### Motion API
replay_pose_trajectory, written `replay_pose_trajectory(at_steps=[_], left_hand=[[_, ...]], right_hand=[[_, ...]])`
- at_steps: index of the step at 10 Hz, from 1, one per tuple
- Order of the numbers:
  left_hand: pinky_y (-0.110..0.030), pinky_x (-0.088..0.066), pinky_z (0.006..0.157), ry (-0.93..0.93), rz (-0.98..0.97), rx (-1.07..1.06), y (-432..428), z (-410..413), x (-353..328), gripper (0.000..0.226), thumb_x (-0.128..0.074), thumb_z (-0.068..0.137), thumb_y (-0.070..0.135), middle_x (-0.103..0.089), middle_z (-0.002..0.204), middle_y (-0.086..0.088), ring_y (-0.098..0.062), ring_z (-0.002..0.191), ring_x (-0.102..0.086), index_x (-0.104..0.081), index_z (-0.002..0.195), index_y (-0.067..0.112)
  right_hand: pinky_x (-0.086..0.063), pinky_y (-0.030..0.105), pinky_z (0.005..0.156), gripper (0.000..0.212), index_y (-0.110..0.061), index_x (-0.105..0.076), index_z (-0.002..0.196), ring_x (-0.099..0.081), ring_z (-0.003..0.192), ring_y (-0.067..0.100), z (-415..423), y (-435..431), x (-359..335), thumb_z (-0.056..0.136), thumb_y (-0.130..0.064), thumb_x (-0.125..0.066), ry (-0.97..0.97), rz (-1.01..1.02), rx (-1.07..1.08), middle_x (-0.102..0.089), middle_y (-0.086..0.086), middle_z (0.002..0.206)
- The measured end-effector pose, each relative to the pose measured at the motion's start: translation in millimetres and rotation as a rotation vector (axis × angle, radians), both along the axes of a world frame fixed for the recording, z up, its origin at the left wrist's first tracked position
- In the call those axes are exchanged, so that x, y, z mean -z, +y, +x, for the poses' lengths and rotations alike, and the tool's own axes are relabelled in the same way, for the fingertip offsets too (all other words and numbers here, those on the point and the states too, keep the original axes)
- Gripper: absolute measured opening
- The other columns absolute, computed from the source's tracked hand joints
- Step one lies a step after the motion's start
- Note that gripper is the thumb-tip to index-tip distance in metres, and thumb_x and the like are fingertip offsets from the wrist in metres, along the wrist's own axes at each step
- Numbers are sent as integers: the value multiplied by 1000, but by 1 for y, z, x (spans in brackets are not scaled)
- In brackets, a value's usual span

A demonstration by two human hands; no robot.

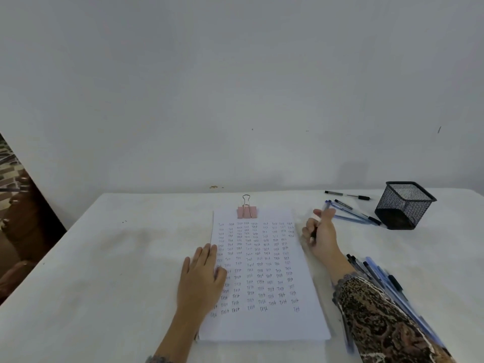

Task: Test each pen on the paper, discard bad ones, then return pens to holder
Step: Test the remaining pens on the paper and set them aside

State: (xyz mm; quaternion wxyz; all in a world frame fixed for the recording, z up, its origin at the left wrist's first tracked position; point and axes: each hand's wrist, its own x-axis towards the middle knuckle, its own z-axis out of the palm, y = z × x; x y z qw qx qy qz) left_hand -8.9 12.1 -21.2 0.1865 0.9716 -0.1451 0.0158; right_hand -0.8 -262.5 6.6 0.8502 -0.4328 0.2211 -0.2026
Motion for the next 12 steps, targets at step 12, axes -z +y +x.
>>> replay_pose_trajectory(at_steps=[12], left_hand=[[-29, 5, 115, 14, -8, 1, 0, 2, 1, 91, 8, 62, 54, -6, 155, 8, -8, 143, 0, -7, 147, 24]], right_hand=[[-51, 15, 49, 23, -7, -53, 77, -63, 50, 12, 1, -5, 4, 84, 14, -54, -41, -180, -123, -63, 3, 56]])
